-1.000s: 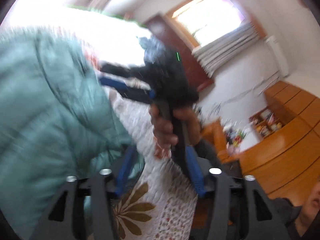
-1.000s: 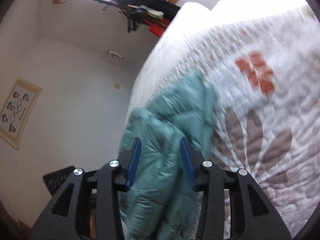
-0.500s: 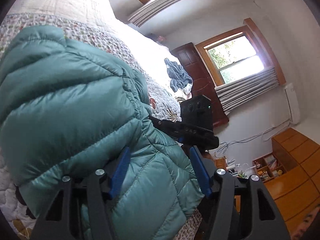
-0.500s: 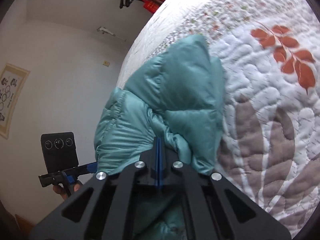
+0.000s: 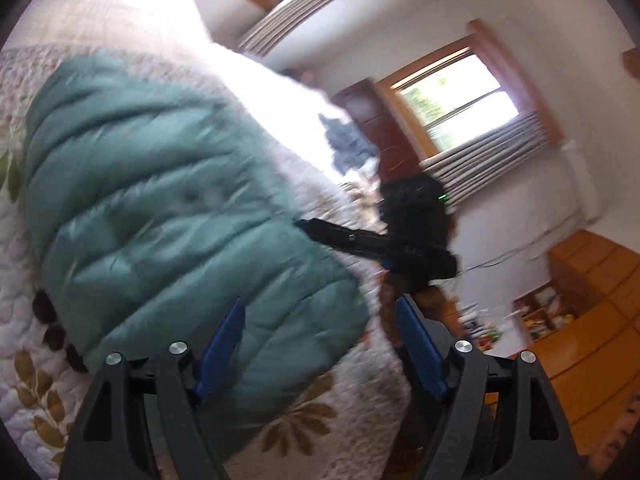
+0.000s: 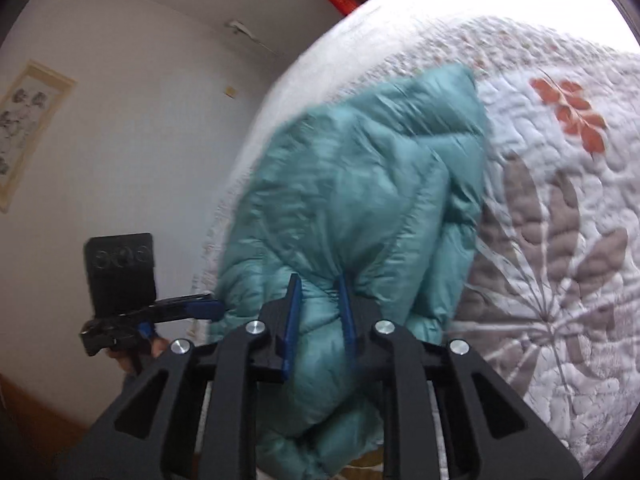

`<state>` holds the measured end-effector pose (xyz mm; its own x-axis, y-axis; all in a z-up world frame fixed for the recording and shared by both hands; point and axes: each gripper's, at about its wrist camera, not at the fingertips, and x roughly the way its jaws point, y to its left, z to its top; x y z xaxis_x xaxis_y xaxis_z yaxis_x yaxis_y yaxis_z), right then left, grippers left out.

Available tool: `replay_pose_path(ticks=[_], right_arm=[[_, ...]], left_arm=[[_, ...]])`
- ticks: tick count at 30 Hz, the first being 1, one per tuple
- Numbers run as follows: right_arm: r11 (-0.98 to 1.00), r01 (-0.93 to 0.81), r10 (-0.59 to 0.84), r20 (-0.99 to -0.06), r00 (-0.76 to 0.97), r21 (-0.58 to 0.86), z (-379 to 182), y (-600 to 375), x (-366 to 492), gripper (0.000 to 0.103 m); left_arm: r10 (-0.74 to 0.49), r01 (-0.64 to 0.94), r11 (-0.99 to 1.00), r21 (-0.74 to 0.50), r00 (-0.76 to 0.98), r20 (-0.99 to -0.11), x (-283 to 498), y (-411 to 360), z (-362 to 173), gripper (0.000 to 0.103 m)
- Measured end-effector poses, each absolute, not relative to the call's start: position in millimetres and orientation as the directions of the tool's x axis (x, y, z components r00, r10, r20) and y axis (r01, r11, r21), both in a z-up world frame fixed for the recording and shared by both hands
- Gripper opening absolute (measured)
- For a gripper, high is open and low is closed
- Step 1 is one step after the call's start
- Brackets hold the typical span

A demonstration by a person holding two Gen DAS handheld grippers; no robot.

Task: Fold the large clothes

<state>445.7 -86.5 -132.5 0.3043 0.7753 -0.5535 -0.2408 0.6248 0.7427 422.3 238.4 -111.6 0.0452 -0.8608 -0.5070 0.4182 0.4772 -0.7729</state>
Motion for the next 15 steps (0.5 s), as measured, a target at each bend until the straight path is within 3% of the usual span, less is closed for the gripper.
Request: replay_pose_path(ticks=[2,4,6,10,15], right_arm=[[0.599,-0.241,0.794,-0.529,0.299,0.764,-126,-89,439,0.025],[0.558,-0.249,0.822,-0.485,0.299,0.791,-112,-98,435,0.062],[0.58,-0.234,0.801,-0.493,0.341,0.781,-93,-113,438,0.087],[0.571,-0.162,0.801,-0.503,0.326,0.804,-97,-138,455,0.091],[0.506,-0.066,0.85,-0.485,0.205,0.86,-135,-145,479,0.094]], left_arm=[[-0.867,0.403,0.473,-0.784,0.054,-0.495,417,244,-108,0.076],[-0.88,0.423,0.452,-0.785,0.072,-0.469,408,254,-94,0.083],[-0.872,0.449,0.474,-0.758,0.118,-0.475,397,269,-80,0.095],[-0.831,0.418,0.551,-0.723,0.194,-0.521,383,312,-87,0.099],[-0.882,0.231,0.467,-0.854,0.183,-0.433,388,357,-138,0.099]])
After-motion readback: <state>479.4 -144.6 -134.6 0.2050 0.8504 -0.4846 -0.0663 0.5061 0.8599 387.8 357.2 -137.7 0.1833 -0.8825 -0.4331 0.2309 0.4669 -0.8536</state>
